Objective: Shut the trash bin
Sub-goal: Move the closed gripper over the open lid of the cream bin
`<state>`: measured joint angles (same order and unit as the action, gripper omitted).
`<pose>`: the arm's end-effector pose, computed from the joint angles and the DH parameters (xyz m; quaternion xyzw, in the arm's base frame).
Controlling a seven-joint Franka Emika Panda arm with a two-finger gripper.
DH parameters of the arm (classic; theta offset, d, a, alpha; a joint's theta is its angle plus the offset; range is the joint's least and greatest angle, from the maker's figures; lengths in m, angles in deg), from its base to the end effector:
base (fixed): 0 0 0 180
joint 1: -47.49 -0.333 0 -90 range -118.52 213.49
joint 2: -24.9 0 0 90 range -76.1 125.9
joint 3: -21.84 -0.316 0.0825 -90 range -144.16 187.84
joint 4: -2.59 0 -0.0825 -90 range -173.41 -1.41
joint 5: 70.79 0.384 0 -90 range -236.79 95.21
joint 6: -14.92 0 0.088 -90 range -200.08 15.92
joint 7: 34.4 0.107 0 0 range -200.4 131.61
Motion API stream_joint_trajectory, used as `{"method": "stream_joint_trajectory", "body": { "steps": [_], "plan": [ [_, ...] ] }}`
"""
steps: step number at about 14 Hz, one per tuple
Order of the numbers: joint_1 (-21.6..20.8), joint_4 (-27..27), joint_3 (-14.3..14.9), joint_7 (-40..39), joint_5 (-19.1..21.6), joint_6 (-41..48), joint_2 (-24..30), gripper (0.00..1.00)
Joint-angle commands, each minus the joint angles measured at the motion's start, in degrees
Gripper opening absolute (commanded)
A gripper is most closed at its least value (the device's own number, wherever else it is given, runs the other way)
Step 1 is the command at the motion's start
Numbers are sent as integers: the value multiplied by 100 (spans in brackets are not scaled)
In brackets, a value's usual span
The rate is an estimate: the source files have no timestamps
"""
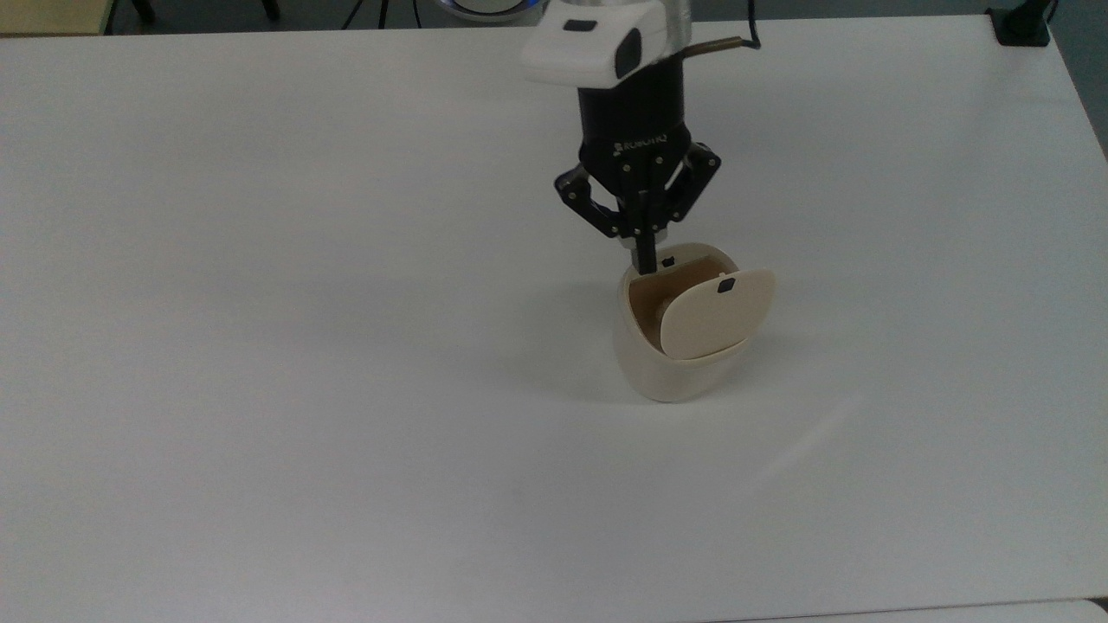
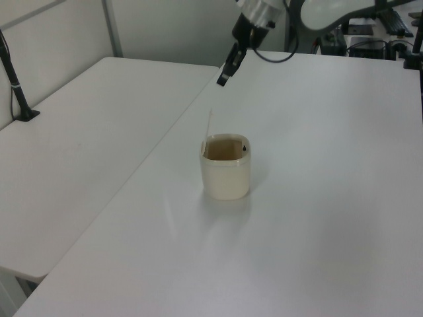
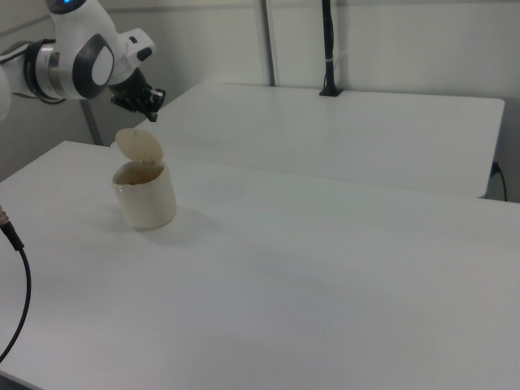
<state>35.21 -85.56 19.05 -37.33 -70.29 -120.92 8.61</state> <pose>0.6684 0.1756 0.5520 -0.9515 -0.1457 -0.2682 0.0387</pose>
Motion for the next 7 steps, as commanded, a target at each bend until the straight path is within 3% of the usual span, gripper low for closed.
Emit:
{"method": "stream_joint_trajectory", "body": {
  "steps": [1,7],
  "plan": [
    [-293,-53,69,74,-146,-766,-181,1],
    [-495,-53,69,74,-287,-1278,-471,1]
  ]
}}
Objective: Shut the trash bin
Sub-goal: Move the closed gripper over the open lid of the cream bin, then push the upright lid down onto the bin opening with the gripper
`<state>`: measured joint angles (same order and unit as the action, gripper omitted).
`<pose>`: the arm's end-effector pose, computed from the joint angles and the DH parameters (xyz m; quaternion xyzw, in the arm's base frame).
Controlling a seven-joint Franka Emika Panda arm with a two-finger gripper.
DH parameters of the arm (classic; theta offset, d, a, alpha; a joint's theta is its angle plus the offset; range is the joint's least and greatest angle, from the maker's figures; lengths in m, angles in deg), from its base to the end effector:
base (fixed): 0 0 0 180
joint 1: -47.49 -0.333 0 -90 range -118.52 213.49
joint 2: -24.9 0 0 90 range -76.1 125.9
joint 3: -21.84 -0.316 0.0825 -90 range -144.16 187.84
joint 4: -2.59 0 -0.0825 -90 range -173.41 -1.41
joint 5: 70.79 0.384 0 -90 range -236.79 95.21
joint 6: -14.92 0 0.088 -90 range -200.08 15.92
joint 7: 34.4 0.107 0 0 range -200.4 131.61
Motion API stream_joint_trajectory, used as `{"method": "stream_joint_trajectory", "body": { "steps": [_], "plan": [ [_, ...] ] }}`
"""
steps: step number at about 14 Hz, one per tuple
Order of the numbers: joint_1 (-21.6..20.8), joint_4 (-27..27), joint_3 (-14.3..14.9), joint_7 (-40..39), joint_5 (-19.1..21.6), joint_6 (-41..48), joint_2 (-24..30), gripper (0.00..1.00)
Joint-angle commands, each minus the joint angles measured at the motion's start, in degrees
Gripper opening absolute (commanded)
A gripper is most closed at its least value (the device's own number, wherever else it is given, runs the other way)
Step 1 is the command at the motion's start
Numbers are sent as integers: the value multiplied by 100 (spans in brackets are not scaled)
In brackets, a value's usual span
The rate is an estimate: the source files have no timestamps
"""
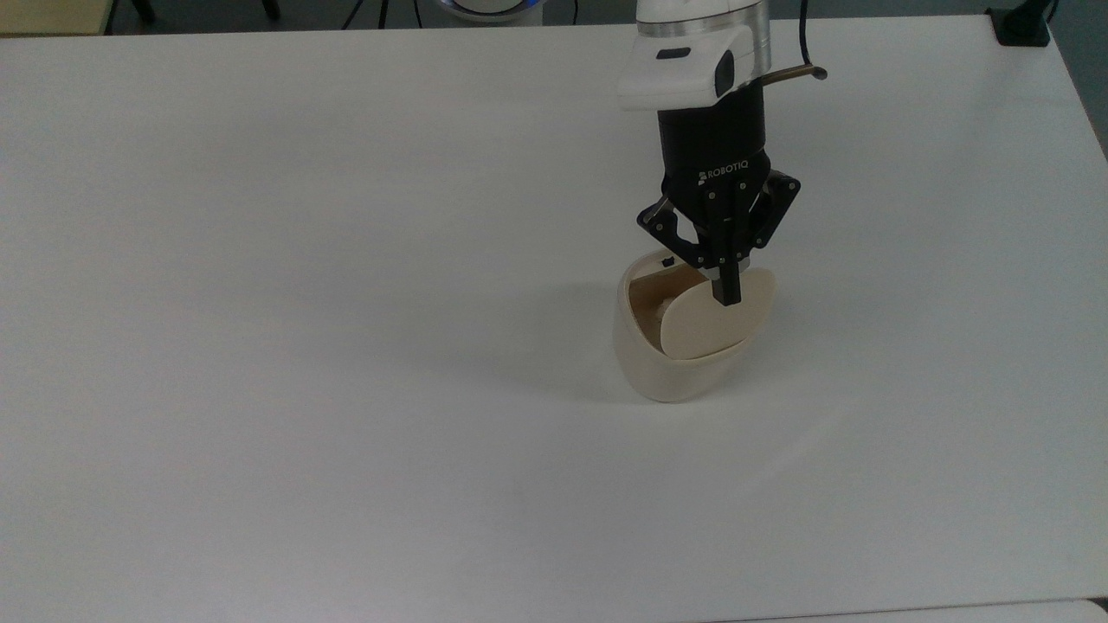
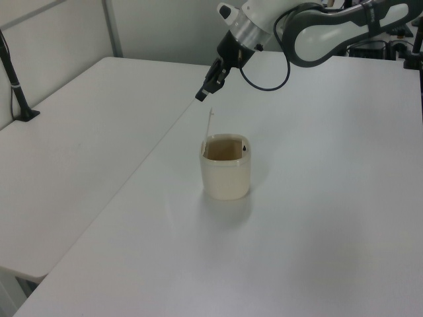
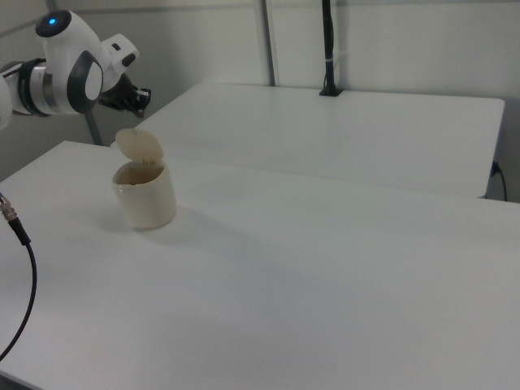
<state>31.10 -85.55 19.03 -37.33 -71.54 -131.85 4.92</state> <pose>0.6737 0.2291 0.5324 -0.9261 -0.1809 -0.3275 0.0491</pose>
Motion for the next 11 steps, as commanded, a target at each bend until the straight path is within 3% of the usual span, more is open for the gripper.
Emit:
{"method": "stream_joint_trajectory", "body": {
  "steps": [1,11],
  "plan": [
    [-84,-54,70,74,-214,-307,-120,1],
    [-75,-71,70,12,-355,693,-77,0]
  ]
}}
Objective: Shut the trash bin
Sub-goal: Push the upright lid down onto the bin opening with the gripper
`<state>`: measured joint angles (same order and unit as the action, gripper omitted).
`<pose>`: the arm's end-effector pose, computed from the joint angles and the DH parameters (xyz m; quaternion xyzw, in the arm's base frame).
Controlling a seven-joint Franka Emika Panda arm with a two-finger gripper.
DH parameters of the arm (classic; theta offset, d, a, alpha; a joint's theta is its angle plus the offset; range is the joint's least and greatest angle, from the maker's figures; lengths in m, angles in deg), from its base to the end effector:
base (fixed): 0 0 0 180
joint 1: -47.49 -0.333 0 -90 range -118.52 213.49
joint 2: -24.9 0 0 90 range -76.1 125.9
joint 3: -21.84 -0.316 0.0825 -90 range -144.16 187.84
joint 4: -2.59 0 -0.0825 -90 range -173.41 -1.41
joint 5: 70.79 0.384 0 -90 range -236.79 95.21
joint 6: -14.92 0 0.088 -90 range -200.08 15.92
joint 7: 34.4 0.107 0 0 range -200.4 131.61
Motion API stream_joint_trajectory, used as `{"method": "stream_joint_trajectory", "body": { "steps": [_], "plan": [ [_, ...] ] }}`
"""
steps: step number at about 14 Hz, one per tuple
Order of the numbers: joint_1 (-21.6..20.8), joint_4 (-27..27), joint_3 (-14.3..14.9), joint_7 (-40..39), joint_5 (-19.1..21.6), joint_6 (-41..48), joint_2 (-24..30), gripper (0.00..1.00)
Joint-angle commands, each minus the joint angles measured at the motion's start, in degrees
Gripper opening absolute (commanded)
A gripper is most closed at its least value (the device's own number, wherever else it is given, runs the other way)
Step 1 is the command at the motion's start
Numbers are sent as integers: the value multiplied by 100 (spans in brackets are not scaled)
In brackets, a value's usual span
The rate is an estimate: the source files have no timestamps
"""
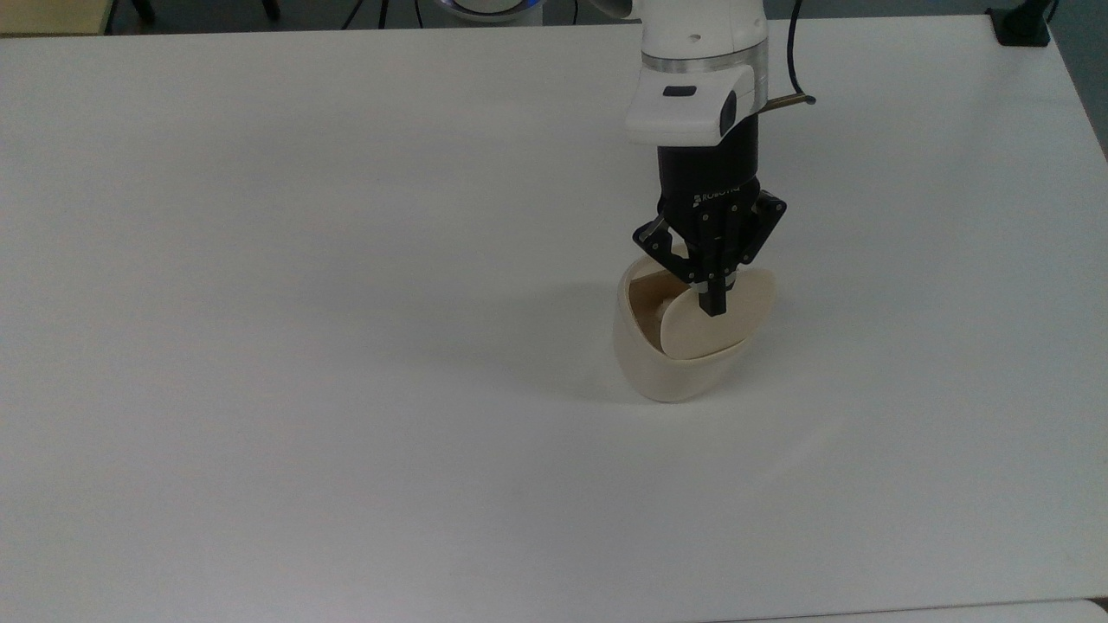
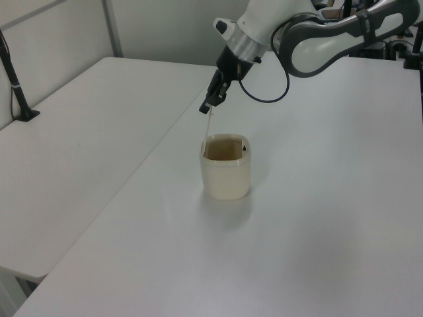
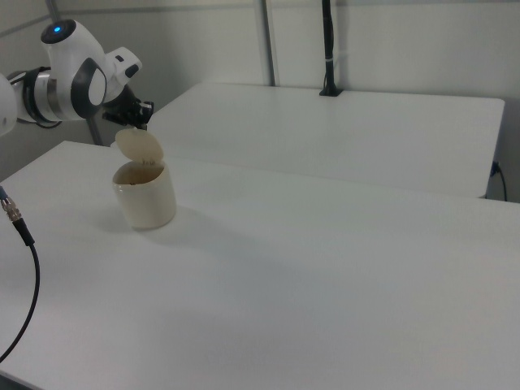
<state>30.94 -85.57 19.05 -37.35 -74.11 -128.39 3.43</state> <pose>0.6757 0.2317 0.5056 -0.9363 -0.1977 -0.2891 0.0262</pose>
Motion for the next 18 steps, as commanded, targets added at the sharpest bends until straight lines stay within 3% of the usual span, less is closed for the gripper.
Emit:
{"method": "stream_joint_trajectory", "body": {
  "steps": [1,7,18],
  "plan": [
    [-60,-61,68,22,-99,609,73,0],
    [-77,-95,59,22,-205,1718,56,0],
    [-68,-166,59,-83,-187,1728,-200,0]
  ]
}}
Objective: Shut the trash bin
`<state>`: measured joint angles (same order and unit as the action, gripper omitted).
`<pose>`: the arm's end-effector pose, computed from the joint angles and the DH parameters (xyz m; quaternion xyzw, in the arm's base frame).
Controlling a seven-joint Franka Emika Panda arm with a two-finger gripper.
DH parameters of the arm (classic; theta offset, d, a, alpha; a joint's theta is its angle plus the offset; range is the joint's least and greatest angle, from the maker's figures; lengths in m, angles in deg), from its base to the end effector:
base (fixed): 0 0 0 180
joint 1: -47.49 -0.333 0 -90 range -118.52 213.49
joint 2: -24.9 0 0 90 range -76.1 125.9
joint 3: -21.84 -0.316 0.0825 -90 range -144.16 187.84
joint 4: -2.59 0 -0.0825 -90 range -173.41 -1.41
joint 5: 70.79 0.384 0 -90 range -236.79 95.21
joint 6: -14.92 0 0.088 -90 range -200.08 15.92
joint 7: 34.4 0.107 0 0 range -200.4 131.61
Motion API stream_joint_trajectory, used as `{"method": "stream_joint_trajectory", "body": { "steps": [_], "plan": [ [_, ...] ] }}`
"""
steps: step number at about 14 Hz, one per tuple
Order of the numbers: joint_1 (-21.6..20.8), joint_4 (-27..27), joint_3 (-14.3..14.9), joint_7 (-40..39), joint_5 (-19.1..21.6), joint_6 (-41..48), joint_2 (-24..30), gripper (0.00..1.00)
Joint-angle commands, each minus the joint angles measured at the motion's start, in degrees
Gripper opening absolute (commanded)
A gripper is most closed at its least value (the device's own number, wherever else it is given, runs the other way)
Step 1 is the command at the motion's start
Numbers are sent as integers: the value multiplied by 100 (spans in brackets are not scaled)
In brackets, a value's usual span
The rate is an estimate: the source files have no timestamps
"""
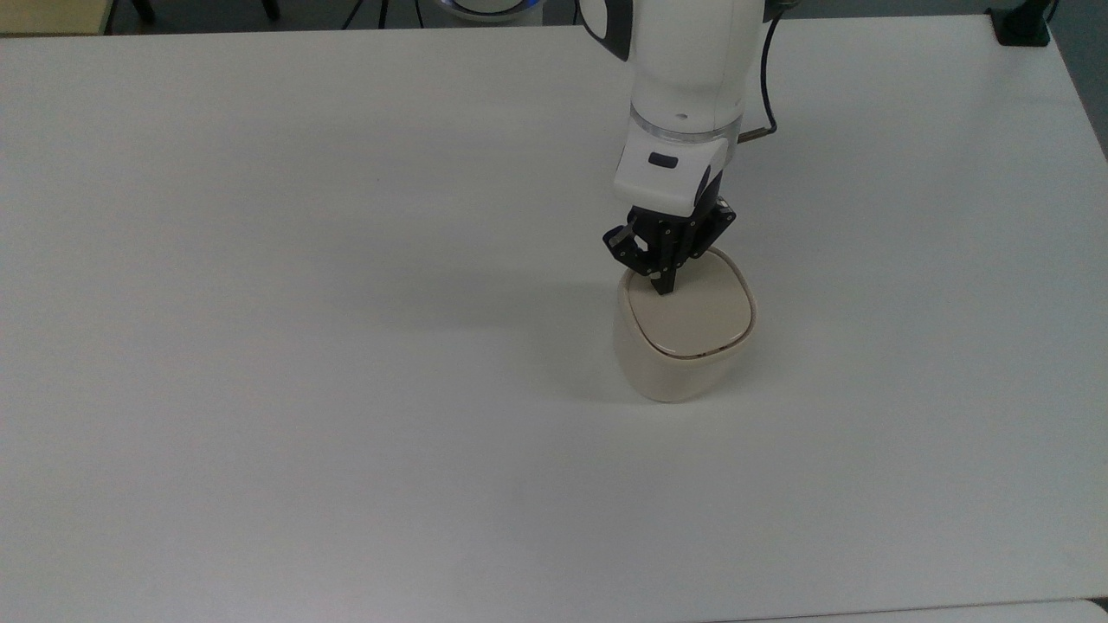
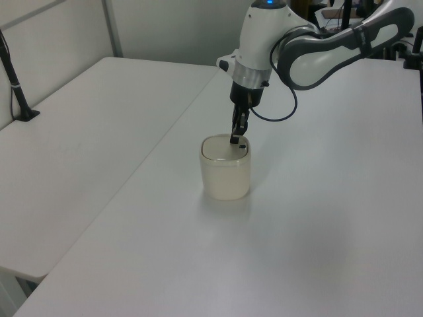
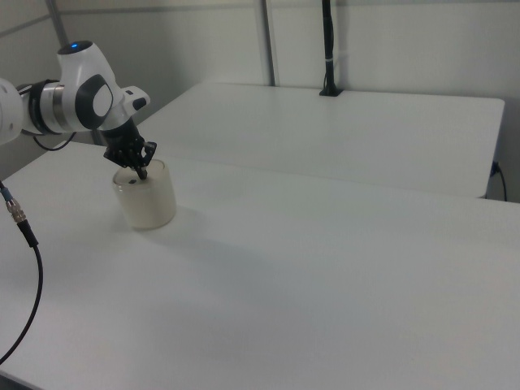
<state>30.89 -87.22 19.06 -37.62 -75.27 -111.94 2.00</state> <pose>0.6594 0.2243 0.4379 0.9695 0.2104 0.1257 0.0072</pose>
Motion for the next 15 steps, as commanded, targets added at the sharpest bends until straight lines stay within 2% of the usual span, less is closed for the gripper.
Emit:
{"method": "stream_joint_trajectory", "body": {
  "steps": [1,3,8,13,15],
  "plan": [
    [-37,34,59,-47,-35,178,83,1],
    [42,105,111,-38,26,442,382,1],
    [867,79,120,-12,44,1882,1146,1],
    [1325,43,155,6,-34,3191,1665,2],
    [1510,43,164,6,-44,3439,1806,15]
  ]
}}
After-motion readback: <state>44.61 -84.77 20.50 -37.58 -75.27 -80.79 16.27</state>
